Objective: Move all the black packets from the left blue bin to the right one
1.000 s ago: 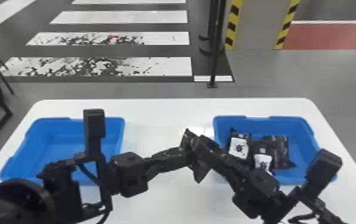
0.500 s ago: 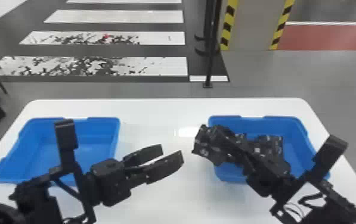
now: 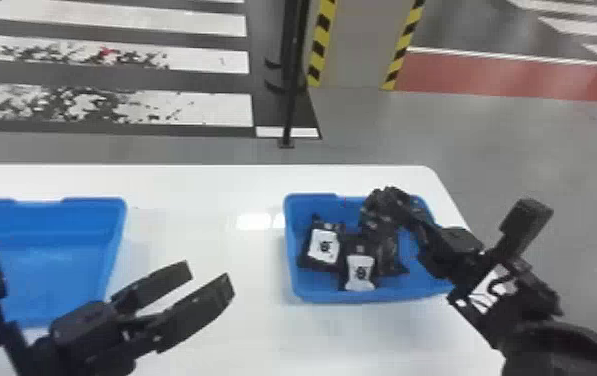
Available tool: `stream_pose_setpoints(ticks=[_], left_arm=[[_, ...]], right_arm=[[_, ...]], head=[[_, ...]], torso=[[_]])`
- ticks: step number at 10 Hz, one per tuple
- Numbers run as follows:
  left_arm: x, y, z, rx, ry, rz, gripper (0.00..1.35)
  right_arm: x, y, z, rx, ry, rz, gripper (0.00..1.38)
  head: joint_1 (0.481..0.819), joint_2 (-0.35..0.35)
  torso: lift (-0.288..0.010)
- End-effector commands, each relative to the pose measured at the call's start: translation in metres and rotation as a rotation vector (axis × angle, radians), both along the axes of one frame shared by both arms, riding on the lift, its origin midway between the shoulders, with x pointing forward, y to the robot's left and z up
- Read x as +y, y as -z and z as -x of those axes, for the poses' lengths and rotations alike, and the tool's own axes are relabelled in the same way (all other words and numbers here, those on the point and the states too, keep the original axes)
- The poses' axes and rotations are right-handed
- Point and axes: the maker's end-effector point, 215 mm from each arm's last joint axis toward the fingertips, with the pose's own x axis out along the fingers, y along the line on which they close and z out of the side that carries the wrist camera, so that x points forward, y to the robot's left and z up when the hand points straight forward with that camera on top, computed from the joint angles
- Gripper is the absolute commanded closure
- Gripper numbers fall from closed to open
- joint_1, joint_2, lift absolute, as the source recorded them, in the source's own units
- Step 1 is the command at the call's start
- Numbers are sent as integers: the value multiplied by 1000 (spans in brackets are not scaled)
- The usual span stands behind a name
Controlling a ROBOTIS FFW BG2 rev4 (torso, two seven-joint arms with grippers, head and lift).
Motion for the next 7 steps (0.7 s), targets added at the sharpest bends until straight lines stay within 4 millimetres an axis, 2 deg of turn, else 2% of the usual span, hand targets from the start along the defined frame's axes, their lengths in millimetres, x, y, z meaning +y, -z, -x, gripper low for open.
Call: stream_pose_setpoints(ticks=[1,2,3,4,5,6,7], left_arm=[[11,-10,-5,-53,-56,16,160],[25,-12,-10,-78,-107,14,160],[36,-9,-9,-80,-143,14,160],[48,-8,-9,-86,-180,14,160],[59,-9,-10,-108,-211,3,160],[69,-9,-11,-134,-239,-20,160],[78,-2,-6,-127,-261,-41,162]], right_arm=[[-48,33,-14,61,83,27,1276],[-66,58,-19,110,118,34,1257],[-74,78,-17,150,135,36,1194],[-78,88,-13,169,146,40,835],[-81,83,-7,148,156,72,374],[-84,69,8,117,182,150,75],[-84,52,31,84,224,208,87]], head=[[695,-232],[695,-272],[695,-287],[695,-288],[695,-287],[695,-280],[695,-275]], torso=[[-138],[-138],[-138],[-138],[-138],[-138],[-138]])
